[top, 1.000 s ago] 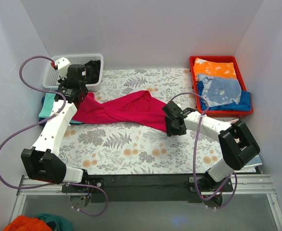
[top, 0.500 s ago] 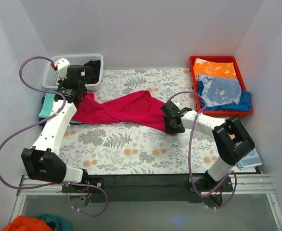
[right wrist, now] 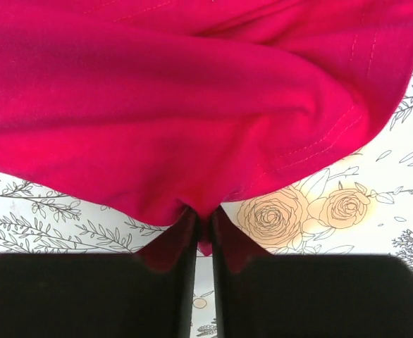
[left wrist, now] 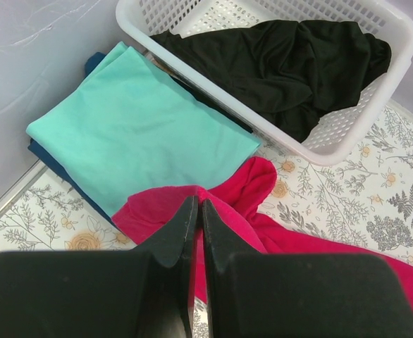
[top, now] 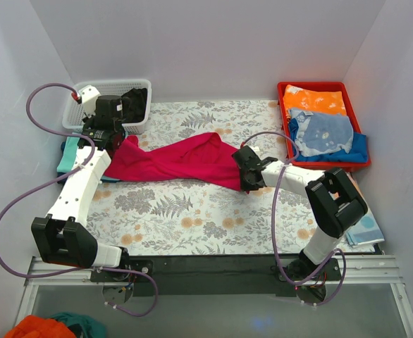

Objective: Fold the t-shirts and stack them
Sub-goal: Flatten the tshirt out

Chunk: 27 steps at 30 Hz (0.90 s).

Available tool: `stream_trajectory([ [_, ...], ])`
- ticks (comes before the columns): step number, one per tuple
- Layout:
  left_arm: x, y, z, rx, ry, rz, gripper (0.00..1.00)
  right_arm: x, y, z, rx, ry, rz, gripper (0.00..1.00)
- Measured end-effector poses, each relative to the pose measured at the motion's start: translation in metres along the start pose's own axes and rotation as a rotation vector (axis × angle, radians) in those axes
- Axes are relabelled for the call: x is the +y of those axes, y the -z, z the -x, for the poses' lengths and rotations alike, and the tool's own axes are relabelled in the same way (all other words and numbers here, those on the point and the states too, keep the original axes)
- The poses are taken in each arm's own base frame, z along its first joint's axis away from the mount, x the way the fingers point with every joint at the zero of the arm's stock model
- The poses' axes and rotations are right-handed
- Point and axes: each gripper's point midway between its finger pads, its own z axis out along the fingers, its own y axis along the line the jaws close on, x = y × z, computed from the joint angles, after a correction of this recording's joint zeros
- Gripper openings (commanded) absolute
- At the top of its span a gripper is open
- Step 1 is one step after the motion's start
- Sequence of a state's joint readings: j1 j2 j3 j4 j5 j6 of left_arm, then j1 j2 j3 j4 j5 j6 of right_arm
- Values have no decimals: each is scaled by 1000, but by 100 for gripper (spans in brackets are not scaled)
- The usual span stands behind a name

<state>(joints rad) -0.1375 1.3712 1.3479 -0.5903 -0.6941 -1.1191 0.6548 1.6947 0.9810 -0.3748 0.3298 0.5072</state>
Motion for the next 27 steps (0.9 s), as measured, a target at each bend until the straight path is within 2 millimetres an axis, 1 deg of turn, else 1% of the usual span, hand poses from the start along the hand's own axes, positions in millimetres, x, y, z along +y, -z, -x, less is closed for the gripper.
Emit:
stream_trajectory([
  [4,2,-1,1,1,2,5,0,-1,1,-1,-14,-23,3,1],
  [7,3,-2,1,1,1,6,0,-7,4,-5,-11,-33,-11,1],
  [9,3,-1,1,6,-1,3,0,-17,9,-14,17,-32,-39,1],
  [11,1,0,2,9,0,-6,0,-29,20,-26,53,-24,-75,1],
  [12,1,2,6,9,3,-12,0,-34,28,-28,61,-23,-88,1],
  [13,-1,4,10,6,7,-19,0,-39,38,-27,52,-25,-95,1],
  [15,-4,10,22,-10,25,-36,0,-47,65,-17,2,-40,-97,1],
  [16,-6,13,29,-20,35,-47,0,-49,83,-5,-41,-52,-88,1],
  [17,-8,17,38,-30,47,-61,0,-50,94,6,-76,-64,-79,1],
  [19,-14,27,61,-68,85,-98,0,-50,130,41,-189,-94,-51,1],
  [20,-18,35,77,-94,111,-127,0,-50,149,61,-252,-106,-36,1],
  [21,-22,41,89,-115,131,-151,0,-49,169,83,-319,-122,-21,1],
  [22,-26,51,107,-147,161,-187,0,-50,189,103,-384,-131,-12,1],
  [24,-34,66,134,-197,208,-250,0,-53,224,135,-485,-142,-3,1],
  [25,-38,76,149,-227,235,-287,0,-55,246,156,-554,-152,-1,1],
  [26,-41,87,166,-257,260,-331,0,-58,264,170,-602,-155,-2,1],
  [27,-44,95,177,-280,278,-360,0,-61,277,180,-638,-157,-5,1],
])
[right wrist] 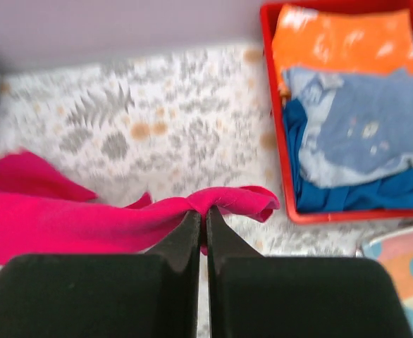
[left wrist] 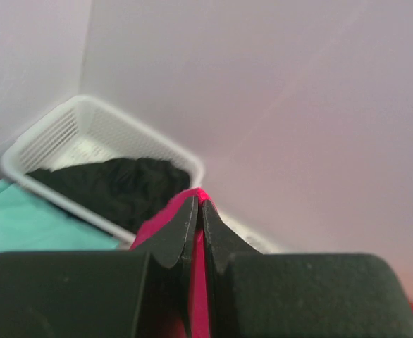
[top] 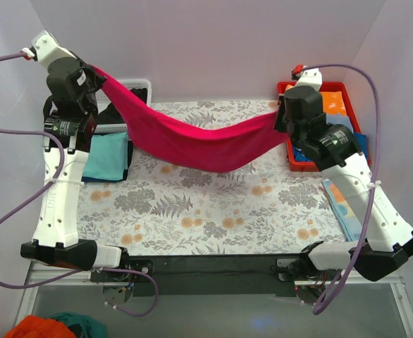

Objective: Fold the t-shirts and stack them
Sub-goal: Flatten the tshirt out

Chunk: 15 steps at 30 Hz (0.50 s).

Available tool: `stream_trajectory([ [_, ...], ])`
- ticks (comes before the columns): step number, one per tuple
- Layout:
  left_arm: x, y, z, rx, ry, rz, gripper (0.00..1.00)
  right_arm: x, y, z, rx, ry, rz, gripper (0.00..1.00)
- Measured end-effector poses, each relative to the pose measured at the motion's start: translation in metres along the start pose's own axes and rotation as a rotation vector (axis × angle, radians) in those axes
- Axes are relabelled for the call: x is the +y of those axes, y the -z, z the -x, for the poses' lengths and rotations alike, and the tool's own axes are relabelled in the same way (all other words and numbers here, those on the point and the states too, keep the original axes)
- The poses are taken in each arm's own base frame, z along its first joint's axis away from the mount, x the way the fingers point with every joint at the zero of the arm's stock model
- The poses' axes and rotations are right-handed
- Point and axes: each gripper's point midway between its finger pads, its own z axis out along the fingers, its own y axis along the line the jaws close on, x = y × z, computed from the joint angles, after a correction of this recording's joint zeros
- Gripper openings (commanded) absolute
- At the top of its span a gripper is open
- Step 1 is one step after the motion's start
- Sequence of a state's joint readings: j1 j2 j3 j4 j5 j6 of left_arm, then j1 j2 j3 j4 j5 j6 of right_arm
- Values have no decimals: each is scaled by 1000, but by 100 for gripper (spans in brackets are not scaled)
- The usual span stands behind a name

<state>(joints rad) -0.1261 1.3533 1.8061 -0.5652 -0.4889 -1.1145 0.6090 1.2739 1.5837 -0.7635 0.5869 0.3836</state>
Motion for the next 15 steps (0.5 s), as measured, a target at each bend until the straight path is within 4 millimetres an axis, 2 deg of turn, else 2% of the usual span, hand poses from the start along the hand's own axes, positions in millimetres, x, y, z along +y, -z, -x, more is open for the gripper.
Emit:
stream_trajectory([
  [1,-8,4,13,-25,20,-33,0,-1,6,24,-53,-4,-3,1],
  [4,-31,19,54,-99,74,-131,0,-2,20,70,-152,1,-4,1],
  [7,-51,39,96,-178,120,-220,0,-4,34,96,-214,9,2,1],
  [10,-62,65,134,-265,158,-303,0,-9,48,109,-253,14,13,1],
  [12,-65,84,152,-307,172,-345,0,-13,61,112,-273,12,31,1],
  [15,-66,115,175,-366,190,-411,0,-24,80,103,-290,-8,58,1],
])
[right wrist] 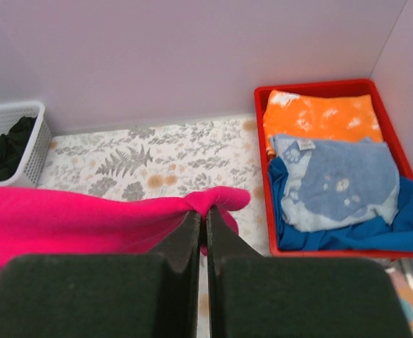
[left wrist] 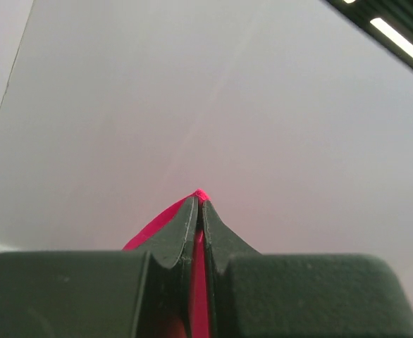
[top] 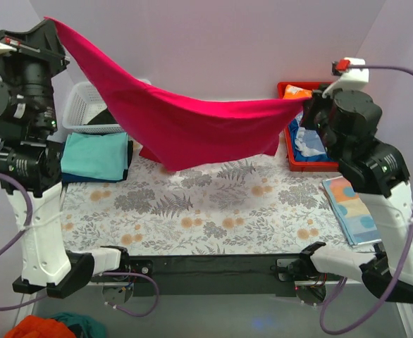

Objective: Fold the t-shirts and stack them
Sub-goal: Flatten the tshirt out

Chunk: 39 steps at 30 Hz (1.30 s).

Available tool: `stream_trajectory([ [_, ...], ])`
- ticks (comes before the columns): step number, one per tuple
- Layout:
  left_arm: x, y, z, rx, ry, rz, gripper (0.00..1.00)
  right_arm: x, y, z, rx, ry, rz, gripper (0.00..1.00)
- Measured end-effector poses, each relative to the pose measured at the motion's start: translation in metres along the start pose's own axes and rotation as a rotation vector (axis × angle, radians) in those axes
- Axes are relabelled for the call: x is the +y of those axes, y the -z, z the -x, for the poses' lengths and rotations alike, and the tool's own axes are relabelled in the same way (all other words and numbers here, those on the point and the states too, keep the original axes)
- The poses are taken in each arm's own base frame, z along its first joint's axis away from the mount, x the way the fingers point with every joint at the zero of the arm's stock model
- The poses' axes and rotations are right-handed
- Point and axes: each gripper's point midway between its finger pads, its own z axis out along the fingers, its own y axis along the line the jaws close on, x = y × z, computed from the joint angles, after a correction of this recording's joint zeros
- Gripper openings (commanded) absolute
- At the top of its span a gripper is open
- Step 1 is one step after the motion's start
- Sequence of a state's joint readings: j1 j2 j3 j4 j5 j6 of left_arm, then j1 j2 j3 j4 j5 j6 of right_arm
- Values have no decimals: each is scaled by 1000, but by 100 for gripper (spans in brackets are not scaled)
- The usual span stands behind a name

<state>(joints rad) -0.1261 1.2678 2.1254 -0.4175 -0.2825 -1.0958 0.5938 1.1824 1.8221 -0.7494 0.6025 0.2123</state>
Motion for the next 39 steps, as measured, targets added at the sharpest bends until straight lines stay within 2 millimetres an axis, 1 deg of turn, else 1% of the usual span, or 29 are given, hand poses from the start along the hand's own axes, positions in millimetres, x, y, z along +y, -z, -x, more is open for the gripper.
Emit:
stream_trajectory([
  [4,-17,21,39,-80,18,-68,0,-15,26,-26,9,-57,17,1],
  [6,-25,26,57,-126,23,-94,0,-20,31,-40,25,-79,18,1],
  [8,-31,30,72,-166,25,-112,0,-24,37,-49,30,-105,17,1],
  [10,-35,30,81,-196,26,-125,0,-23,37,-49,27,-118,18,1],
  [13,-37,22,81,-214,27,-132,0,-20,30,-46,24,-114,7,1],
  [15,-35,12,71,-202,24,-125,0,-16,19,-40,23,-99,-11,1],
  [17,-30,-3,53,-175,17,-107,0,-10,5,-32,13,-84,-26,1],
  [21,-9,-38,-5,-78,-6,-38,0,-2,-31,-34,38,-31,-60,1],
  [22,-2,-49,-23,-49,-14,-17,0,-3,-42,-34,45,-21,-73,1],
  [23,2,-57,-35,-31,-19,-3,0,-5,-51,-35,52,-15,-86,1],
  [26,20,-88,-84,40,-39,53,0,-17,-81,-30,64,-7,-126,1],
  [28,29,-107,-112,80,-51,80,0,-27,-96,-20,56,-14,-144,1],
  [31,38,-126,-141,118,-65,102,0,-36,-107,5,11,-26,-147,1],
  [34,41,-127,-148,134,-71,110,0,-36,-102,29,-43,-34,-122,1],
  [36,38,-126,-140,122,-68,104,0,-34,-96,42,-78,-36,-99,1],
  [39,30,-120,-121,90,-59,87,0,-31,-85,52,-104,-39,-69,1],
])
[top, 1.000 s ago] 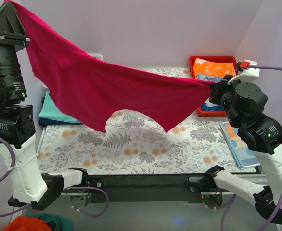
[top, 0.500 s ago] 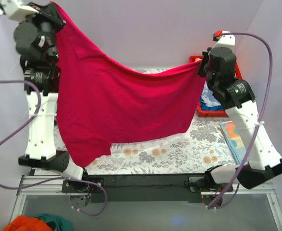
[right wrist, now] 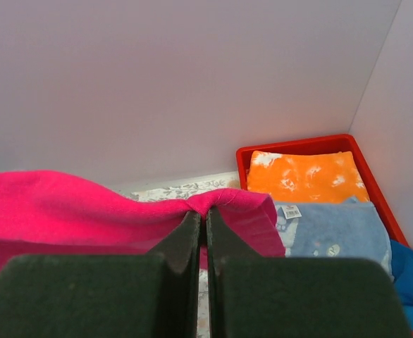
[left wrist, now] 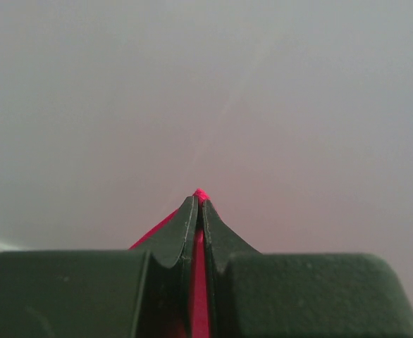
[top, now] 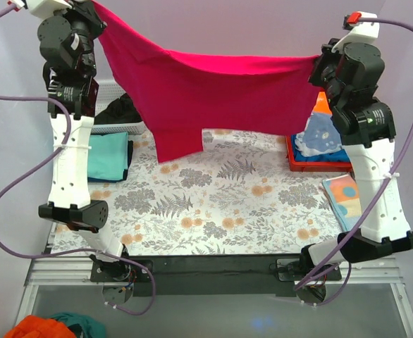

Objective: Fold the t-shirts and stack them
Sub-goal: Flatten the tshirt out

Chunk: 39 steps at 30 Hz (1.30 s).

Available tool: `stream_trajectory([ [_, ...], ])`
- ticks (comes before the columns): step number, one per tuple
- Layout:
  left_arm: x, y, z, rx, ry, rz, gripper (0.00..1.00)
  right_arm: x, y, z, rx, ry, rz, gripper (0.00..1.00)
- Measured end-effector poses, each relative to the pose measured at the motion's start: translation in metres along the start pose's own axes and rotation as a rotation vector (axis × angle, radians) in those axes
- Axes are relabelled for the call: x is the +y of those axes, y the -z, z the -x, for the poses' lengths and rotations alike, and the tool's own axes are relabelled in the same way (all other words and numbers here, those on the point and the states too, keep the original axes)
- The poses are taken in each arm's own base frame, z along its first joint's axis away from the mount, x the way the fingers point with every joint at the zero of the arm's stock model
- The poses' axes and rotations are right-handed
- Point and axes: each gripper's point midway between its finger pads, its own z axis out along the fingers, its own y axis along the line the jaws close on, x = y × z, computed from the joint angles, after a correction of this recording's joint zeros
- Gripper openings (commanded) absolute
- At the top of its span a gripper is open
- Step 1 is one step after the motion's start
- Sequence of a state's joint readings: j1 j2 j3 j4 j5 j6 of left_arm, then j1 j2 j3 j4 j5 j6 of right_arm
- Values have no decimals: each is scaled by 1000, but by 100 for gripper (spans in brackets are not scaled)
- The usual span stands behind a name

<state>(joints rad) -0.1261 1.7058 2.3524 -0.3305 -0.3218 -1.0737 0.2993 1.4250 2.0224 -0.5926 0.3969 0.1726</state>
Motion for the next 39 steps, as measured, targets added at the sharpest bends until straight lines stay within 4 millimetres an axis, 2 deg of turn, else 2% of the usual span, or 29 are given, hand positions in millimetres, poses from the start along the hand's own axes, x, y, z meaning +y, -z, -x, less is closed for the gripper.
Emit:
stream_trajectory([
  [6,-18,36,59,-87,34,-60,0,-5,35,6,-29,-12,43,1],
  [11,-26,87,108,-148,57,-107,0,-12,77,7,-54,-32,86,1],
  [15,-31,129,150,-215,75,-147,0,-13,107,20,-99,-53,130,1],
  [19,-35,156,180,-274,84,-174,0,-12,120,27,-117,-65,155,1],
  [23,-41,164,198,-317,92,-195,0,-9,126,39,-137,-74,176,1],
  [27,-42,149,186,-295,88,-194,0,-6,122,43,-141,-74,181,1],
  [30,-40,124,157,-238,82,-178,0,-4,109,35,-116,-68,174,1],
  [35,-28,77,88,-102,63,-132,0,-1,75,-9,-7,-43,148,1],
  [37,-21,55,52,-39,54,-104,0,2,56,-32,51,-28,136,1],
  [39,-15,39,26,4,48,-84,0,5,35,-52,106,-13,124,1],
])
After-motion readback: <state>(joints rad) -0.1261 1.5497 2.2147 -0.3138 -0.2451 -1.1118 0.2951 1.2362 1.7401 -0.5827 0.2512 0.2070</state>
